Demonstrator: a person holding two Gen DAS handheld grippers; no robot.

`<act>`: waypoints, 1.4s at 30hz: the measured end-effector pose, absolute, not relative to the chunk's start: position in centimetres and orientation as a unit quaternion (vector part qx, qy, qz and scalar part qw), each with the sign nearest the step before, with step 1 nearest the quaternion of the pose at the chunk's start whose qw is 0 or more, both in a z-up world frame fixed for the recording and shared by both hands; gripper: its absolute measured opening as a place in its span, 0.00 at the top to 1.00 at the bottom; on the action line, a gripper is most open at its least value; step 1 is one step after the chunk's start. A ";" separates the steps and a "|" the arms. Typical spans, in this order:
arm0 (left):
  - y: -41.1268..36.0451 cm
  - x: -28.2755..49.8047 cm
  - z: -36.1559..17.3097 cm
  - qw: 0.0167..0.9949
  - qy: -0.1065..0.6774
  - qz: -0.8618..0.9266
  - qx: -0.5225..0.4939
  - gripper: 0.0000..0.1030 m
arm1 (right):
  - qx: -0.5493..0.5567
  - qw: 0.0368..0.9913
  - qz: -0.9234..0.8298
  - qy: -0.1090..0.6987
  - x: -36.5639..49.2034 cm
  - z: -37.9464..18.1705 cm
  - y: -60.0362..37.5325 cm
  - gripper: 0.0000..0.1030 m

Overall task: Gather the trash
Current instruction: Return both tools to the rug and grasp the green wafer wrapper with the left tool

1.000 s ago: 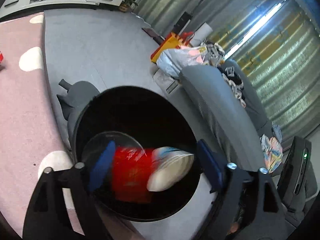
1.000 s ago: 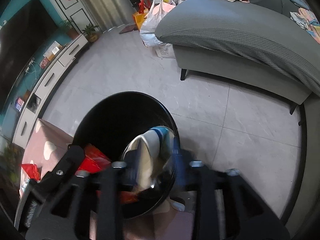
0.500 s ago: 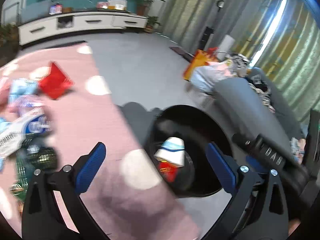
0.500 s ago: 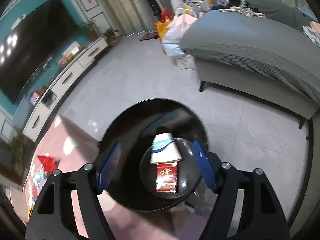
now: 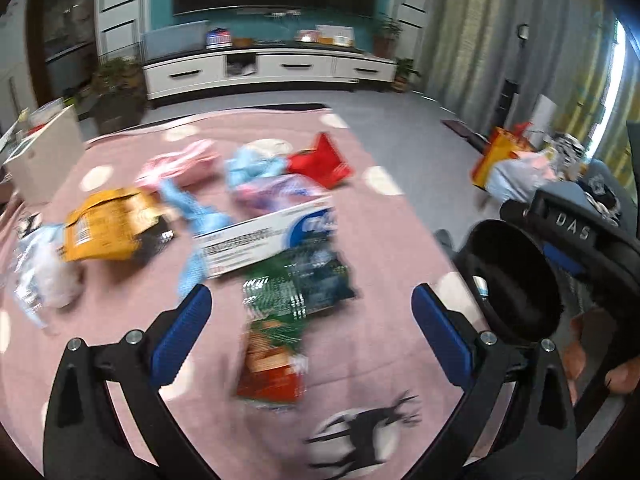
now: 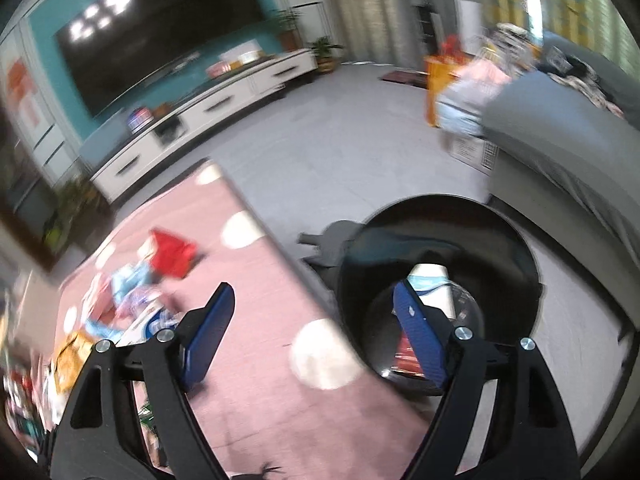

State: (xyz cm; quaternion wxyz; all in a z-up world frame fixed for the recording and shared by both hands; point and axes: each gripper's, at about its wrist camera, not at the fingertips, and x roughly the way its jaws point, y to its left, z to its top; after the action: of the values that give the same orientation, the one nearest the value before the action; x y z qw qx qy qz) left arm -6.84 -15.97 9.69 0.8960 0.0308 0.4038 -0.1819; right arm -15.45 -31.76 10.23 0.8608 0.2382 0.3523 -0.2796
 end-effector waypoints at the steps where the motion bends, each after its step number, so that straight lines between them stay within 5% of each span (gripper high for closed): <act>1: -15.0 -6.8 9.6 0.896 0.406 -0.176 0.028 0.03 | 0.235 0.864 -0.269 0.354 -15.0 10.2 -31.1 0.21; 14: -4.9 -4.0 7.8 0.878 0.457 -0.126 -0.060 0.03 | 0.244 0.867 -0.092 0.424 -7.8 7.5 -23.1 0.18; 31: -11.0 -4.0 2.3 0.797 0.546 -0.247 -0.079 0.04 | 0.233 0.833 -0.081 0.495 -5.3 2.5 -21.5 0.18; 33: -11.6 -4.1 1.9 0.794 0.547 -0.251 -0.079 0.08 | 0.238 0.833 -0.082 0.493 -5.4 2.3 -21.8 0.18; 40: -12.5 -4.0 1.5 0.794 0.541 -0.259 -0.095 0.27 | 0.241 0.829 -0.078 0.499 -5.6 1.9 -22.3 0.43; 42: -12.7 -3.7 1.2 0.785 0.546 -0.272 -0.108 0.48 | 0.242 0.829 -0.076 0.498 -5.6 1.8 -22.3 0.45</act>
State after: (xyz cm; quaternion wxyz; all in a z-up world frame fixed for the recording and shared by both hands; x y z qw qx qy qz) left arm -3.72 -12.65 1.20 0.7852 -0.1075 0.5457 -0.2721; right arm -5.60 -22.30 1.76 0.8294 0.2420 0.4977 -0.0757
